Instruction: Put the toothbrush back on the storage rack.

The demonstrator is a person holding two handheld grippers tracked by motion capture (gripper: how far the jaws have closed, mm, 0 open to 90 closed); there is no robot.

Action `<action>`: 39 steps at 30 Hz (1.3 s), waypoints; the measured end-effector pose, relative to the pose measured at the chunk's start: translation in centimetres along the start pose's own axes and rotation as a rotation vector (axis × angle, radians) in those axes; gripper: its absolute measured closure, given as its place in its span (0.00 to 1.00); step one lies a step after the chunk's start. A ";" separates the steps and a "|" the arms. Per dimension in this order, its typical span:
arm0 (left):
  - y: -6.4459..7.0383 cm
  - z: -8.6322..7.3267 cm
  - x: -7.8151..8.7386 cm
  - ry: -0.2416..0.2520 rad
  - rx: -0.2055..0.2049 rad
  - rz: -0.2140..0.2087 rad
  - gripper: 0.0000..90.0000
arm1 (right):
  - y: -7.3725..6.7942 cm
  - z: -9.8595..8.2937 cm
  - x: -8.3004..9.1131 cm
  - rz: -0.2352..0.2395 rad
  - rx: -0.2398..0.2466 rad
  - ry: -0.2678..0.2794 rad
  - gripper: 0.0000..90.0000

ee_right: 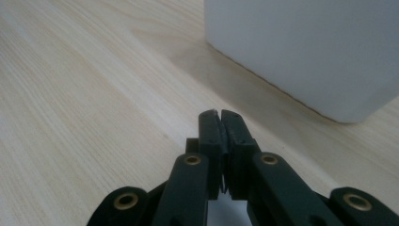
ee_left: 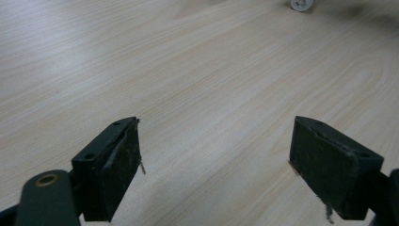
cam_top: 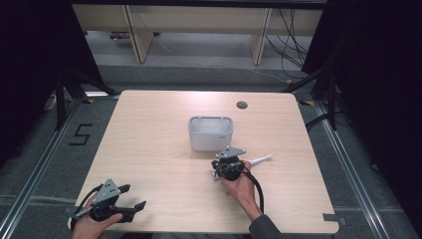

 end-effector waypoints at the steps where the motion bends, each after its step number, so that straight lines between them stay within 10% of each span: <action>1: 0.0 0.0 0.1 -0.011 -0.011 -0.002 0.18 | 0.0 -0.2 -0.1 0.012 -0.001 -0.008 0.98; 39: 0.2 0.2 -0.2 -0.006 -0.016 -0.022 0.18 | 2.7 -4.6 5.3 0.039 -0.040 -0.065 1.00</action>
Point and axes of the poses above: each handheld gripper's, and its own axes: x roughly backward along the jaws, z roughly out of its top, y roughly to its right, the point moved 4 cm from there along -x, roughly forward along the jaws, and after that the axes turned 13 degrees about -x, right-handed, at the moved point
